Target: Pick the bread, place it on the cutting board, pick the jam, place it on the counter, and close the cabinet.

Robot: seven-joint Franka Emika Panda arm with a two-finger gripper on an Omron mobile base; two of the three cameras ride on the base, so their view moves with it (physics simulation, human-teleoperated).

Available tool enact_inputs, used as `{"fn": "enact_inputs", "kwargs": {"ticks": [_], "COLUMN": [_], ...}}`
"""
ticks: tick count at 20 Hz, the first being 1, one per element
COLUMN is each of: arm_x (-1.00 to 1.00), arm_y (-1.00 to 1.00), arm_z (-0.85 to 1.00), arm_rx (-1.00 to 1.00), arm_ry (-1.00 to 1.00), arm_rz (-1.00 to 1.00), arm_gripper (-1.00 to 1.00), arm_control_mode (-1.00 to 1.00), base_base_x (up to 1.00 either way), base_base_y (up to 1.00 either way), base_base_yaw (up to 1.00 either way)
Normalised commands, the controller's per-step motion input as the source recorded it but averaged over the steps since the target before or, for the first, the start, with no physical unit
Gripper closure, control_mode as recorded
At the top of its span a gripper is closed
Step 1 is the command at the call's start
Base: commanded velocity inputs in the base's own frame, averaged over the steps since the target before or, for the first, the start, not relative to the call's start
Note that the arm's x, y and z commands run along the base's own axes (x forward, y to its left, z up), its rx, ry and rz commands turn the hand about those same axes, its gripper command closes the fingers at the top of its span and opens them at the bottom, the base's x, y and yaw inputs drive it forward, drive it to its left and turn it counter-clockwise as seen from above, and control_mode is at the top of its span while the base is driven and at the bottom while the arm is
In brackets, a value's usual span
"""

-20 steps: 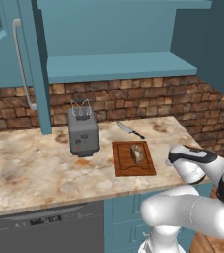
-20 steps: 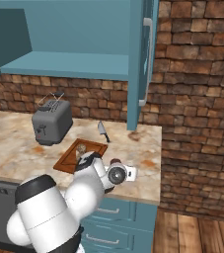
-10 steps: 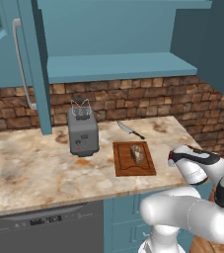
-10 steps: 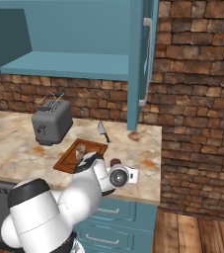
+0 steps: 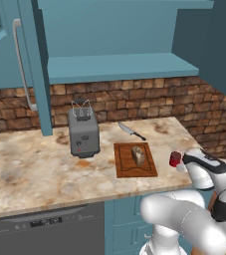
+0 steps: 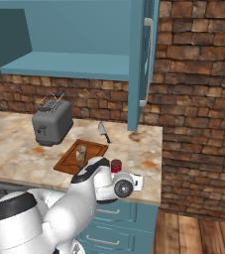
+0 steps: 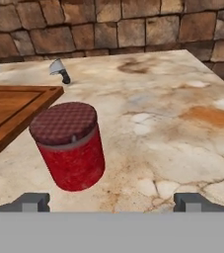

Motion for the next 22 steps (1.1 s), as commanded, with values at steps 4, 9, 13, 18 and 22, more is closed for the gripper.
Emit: {"fn": "enact_inputs", "kwargs": {"ticks": [4,9,13,18,22], "arm_x": [-0.19,-0.15,-0.10,-0.08,-0.09], "arm_y": [-0.09,-0.09,-0.10,-0.10,-0.11], "arm_z": [0.00,0.01,0.02,0.05,0.08], "arm_rx": [0.00,0.00,0.00,0.01,0.03], "arm_ry": [-0.03,-0.01,-0.01,-0.03,-0.06], "arm_rz": [0.00,0.00,0.00,0.00,0.00], "arm_gripper": [-1.00,-1.00,-1.00,-1.00,-1.00], "arm_control_mode": [-1.00,-1.00,-1.00,-1.00,-1.00], "base_base_x": [0.00,0.00,0.00,0.00,0.00], "base_base_y": [0.00,0.00,0.00,0.00,0.00], "base_base_yaw": [0.00,0.00,0.00,0.00,0.00]}}
